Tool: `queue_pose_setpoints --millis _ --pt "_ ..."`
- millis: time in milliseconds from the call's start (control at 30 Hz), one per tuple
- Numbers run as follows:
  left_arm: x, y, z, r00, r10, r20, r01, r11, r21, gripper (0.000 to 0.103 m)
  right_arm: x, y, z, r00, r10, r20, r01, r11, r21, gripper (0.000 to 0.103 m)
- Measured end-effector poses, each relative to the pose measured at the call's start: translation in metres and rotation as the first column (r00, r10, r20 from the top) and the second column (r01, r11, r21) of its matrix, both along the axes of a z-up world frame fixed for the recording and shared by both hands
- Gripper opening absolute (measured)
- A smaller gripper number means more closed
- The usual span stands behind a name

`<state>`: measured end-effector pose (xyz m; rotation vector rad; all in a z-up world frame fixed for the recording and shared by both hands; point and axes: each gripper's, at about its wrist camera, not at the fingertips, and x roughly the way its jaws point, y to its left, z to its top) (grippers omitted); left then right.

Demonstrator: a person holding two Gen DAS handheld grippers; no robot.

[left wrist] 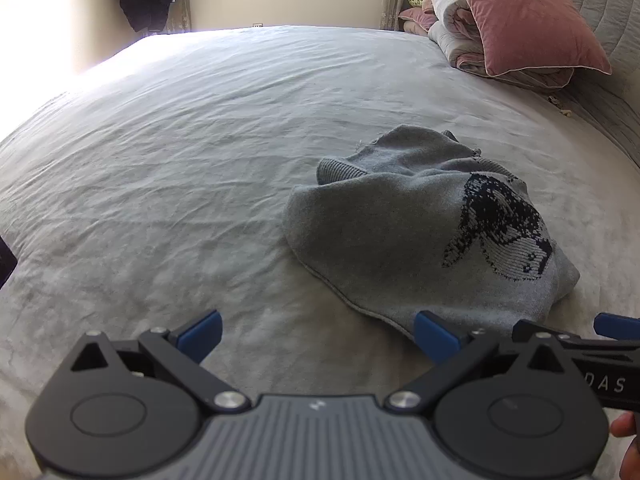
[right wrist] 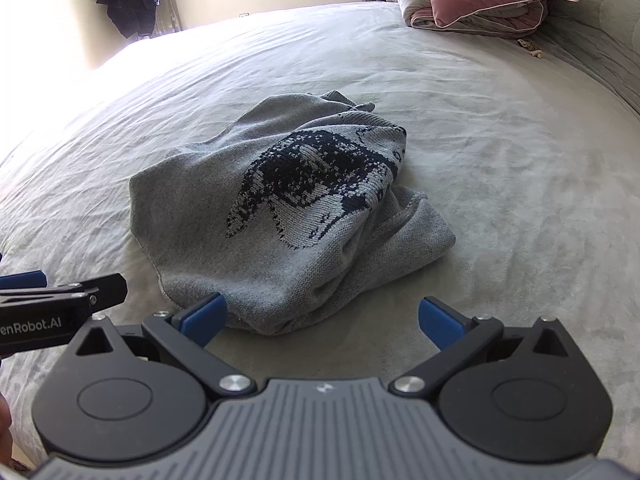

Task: Fold clothes
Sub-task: 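Move both grippers toward the crumpled grey sweater on the bed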

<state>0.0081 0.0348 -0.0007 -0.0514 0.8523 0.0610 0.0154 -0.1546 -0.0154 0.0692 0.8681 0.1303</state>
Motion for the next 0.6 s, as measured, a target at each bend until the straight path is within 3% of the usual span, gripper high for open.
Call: queue_pose_setpoints --millis 600 --pt "0.012 0.008 -0.003 0.999 0.041 -0.022 -0.041 0.999 -0.028 0.102 0.011 -0.011 -0.004 0.998 -0.042 -0.046 0.044 0.997 0.058 0.103"
